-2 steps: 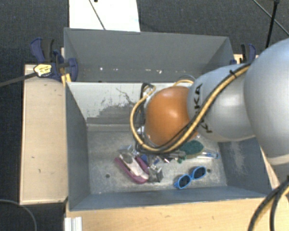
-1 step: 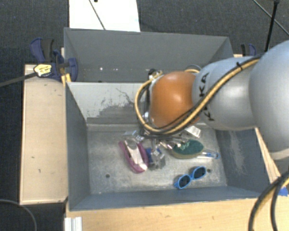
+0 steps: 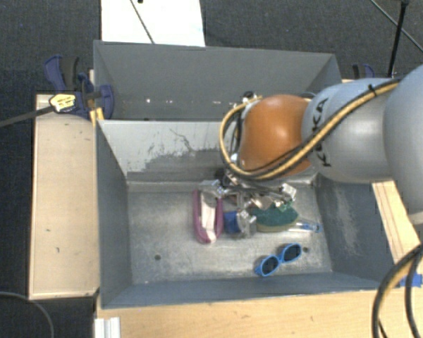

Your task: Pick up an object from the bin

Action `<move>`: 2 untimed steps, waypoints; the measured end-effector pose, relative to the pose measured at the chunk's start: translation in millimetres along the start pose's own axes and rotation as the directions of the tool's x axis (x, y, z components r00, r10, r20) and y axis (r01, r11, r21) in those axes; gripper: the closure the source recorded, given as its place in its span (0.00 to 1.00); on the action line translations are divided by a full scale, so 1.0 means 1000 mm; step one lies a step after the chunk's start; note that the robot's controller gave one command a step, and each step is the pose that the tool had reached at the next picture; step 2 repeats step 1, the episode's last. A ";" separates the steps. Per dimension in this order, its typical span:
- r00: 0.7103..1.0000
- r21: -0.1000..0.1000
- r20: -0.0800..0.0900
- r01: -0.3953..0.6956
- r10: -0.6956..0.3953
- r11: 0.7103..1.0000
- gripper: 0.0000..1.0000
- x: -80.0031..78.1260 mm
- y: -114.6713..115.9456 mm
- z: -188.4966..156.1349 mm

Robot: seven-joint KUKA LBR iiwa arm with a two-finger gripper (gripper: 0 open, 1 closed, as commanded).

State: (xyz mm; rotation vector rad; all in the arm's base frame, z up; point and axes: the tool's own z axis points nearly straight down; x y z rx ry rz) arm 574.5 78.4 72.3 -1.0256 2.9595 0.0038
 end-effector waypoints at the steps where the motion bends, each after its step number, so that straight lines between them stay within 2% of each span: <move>1: 1.000 0.006 0.016 0.002 -0.002 1.000 1.00 -0.005 0.000 -0.005; 2: 1.000 0.006 0.016 0.002 -0.002 1.000 1.00 -0.005 0.000 -0.005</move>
Offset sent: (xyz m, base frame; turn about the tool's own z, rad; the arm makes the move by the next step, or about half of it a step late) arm 0.0000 0.0000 0.0000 0.0000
